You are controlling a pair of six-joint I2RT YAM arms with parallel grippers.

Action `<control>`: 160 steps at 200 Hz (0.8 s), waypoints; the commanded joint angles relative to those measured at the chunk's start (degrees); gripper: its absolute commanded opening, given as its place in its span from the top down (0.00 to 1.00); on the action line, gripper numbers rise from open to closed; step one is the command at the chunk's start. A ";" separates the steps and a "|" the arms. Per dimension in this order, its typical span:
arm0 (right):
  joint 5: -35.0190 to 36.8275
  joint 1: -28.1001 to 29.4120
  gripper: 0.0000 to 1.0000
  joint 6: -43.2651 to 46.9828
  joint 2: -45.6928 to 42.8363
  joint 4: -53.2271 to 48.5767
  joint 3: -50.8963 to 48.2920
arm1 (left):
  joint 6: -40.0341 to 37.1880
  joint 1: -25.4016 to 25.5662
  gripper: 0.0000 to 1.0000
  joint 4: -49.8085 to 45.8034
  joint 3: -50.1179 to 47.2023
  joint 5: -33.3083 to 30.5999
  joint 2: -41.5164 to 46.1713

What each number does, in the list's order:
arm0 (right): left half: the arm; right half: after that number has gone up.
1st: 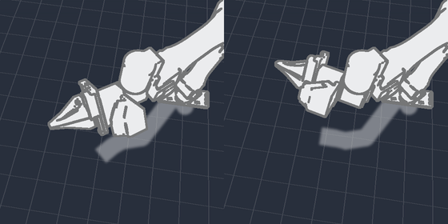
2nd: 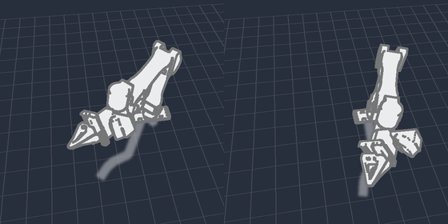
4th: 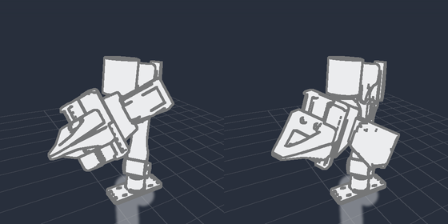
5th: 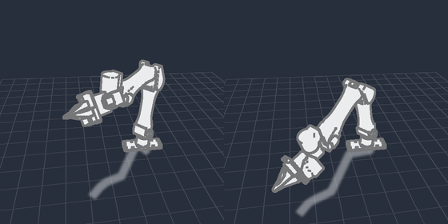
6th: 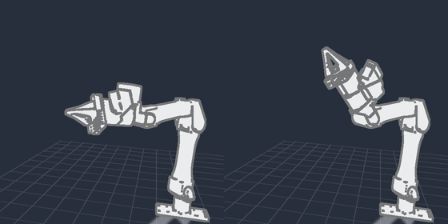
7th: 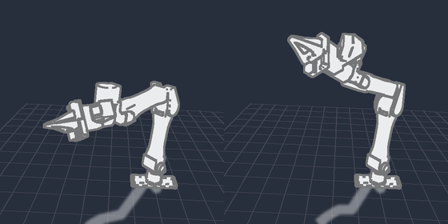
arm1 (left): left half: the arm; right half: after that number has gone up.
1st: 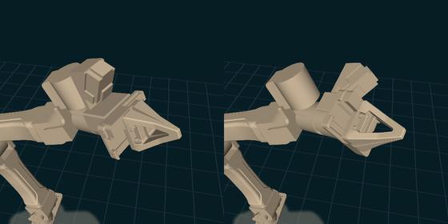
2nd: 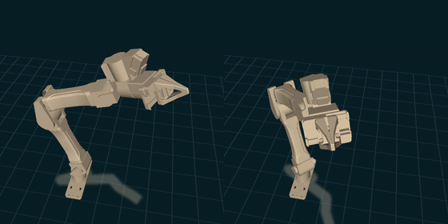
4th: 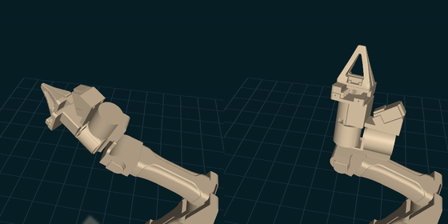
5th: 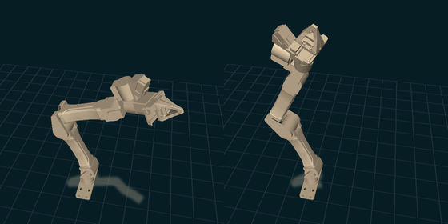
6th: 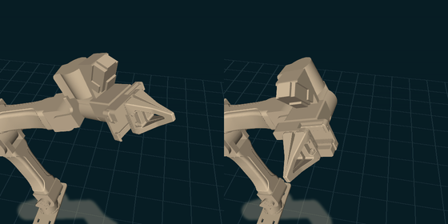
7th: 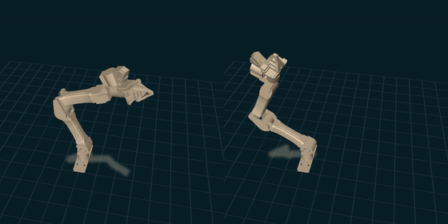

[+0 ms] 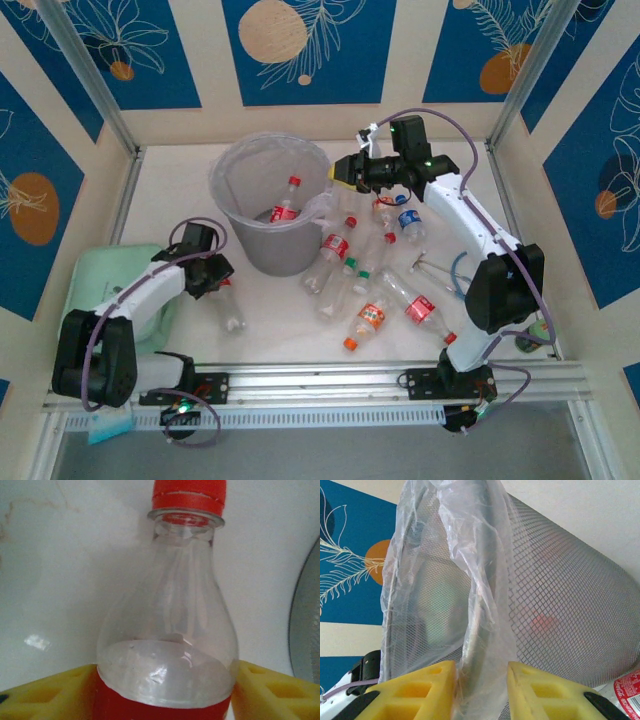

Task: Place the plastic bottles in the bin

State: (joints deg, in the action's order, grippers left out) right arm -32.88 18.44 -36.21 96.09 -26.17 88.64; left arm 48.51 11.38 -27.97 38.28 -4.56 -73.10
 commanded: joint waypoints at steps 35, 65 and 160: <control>1.59 1.07 0.68 0.39 -1.44 -2.58 0.08 | 0.71 -0.25 0.52 1.21 -1.92 -1.08 1.15; 1.82 1.60 0.68 0.34 -1.40 -3.04 0.78 | -0.11 -0.25 0.55 -0.33 -0.40 -0.54 2.35; 3.60 1.78 0.69 0.00 -3.02 -2.42 -0.66 | -16.28 -0.41 0.65 -19.82 32.74 -15.29 13.17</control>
State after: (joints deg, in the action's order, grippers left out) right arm -30.15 19.84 -36.23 95.44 -26.94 88.73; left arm 40.01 11.35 -40.64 60.88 -13.45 -61.21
